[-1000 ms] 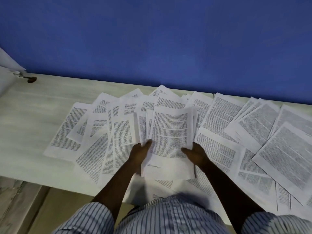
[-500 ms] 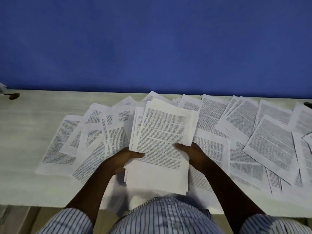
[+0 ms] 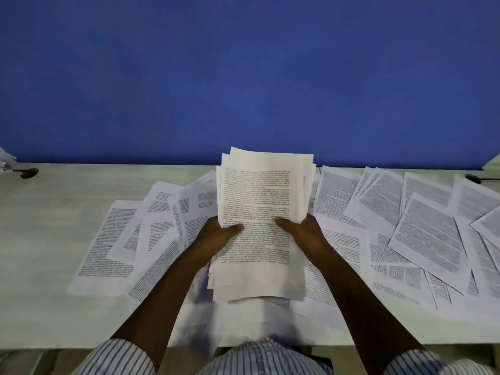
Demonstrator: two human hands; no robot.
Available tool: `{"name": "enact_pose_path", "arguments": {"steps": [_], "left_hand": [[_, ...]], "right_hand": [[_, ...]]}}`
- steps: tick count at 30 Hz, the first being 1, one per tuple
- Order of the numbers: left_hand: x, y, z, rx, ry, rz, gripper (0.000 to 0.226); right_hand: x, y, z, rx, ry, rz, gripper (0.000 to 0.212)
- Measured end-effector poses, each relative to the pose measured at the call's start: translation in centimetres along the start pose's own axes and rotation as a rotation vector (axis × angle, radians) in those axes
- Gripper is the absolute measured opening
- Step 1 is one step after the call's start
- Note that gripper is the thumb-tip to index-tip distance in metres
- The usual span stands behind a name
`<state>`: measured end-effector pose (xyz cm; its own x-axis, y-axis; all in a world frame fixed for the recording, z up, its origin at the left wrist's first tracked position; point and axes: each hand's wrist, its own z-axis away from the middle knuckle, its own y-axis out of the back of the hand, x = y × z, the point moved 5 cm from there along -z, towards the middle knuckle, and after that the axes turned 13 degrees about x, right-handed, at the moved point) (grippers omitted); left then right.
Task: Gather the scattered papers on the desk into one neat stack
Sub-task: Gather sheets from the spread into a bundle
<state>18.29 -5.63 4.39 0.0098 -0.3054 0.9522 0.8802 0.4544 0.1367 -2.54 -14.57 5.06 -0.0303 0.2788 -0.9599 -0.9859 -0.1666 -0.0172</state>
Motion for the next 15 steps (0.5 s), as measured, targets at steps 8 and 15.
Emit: {"name": "enact_pose_path", "arguments": {"steps": [8, 15], "left_hand": [[3.0, 2.9, -0.2, 0.273, -0.027, 0.344, 0.025], [5.9, 0.7, 1.2, 0.176, -0.072, 0.583, 0.035]], "right_hand": [[0.3, 1.1, 0.7, 0.131, -0.081, 0.094, 0.031], [1.7, -0.7, 1.5, 0.051, -0.414, -0.753, 0.060]]}}
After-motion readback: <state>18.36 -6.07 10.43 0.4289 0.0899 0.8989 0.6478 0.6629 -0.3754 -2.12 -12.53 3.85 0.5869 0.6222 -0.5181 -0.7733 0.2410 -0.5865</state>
